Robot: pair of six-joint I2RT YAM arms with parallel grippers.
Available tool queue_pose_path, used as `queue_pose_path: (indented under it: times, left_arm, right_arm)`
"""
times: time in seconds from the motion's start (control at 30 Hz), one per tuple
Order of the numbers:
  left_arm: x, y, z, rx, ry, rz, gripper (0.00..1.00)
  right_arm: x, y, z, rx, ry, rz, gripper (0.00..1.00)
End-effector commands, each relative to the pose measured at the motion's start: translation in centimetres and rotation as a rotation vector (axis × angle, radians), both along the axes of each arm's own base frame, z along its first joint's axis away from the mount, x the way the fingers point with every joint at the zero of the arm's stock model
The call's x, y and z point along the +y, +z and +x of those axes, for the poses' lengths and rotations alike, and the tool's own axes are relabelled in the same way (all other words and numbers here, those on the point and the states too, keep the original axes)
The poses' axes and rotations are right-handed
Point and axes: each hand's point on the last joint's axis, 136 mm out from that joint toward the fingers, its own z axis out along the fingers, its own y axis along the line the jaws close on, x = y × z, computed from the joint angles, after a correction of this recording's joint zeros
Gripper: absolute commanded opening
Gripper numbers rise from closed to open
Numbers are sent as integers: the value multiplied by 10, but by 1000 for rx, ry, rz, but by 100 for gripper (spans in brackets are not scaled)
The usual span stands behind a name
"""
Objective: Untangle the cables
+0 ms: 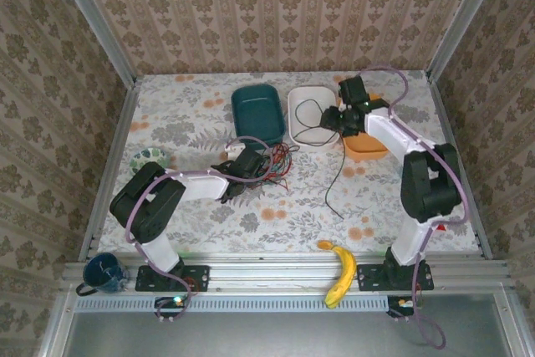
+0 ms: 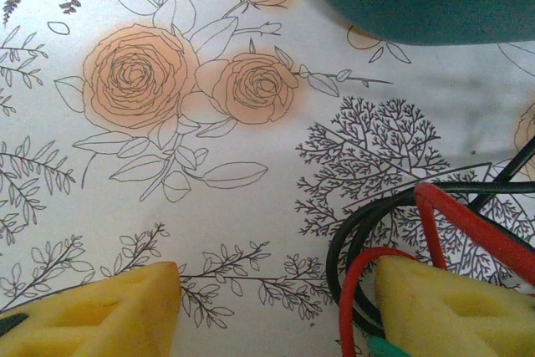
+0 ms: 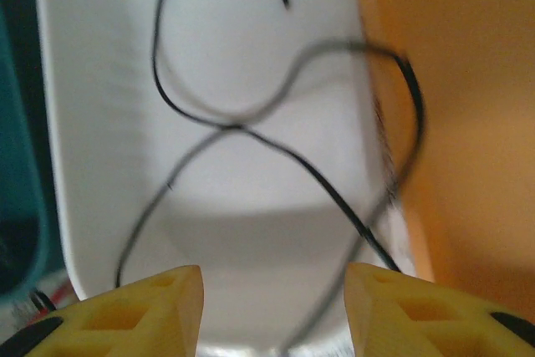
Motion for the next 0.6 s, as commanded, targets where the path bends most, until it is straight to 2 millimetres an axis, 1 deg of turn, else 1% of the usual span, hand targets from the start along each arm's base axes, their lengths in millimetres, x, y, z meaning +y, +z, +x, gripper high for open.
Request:
queue_pose_path:
  times: [0.0, 0.07, 0.17, 0.27, 0.37, 0.57]
  left_arm:
    - [63, -50, -59, 263, -14, 277, 63]
    - [62, -51, -58, 264, -16, 279, 63]
    - [60, -52, -56, 268, -21, 279, 63]
    - [58, -52, -55, 270, -26, 278, 63]
    - [57, -51, -54, 269, -28, 276, 63]
    - [58, -48, -55, 259, -26, 269, 63]
  right_arm:
    - [-10, 8, -35, 18, -54, 7, 49]
    - [-14, -4, -55, 52, -75, 12, 49]
    - [-15, -22, -71, 95, -96, 34, 49]
    - [-10, -39, -76, 136, -99, 56, 48]
    - [-9, -55, -78, 170, -108, 39, 48]
    - [-9, -76, -78, 194, -137, 6, 45]
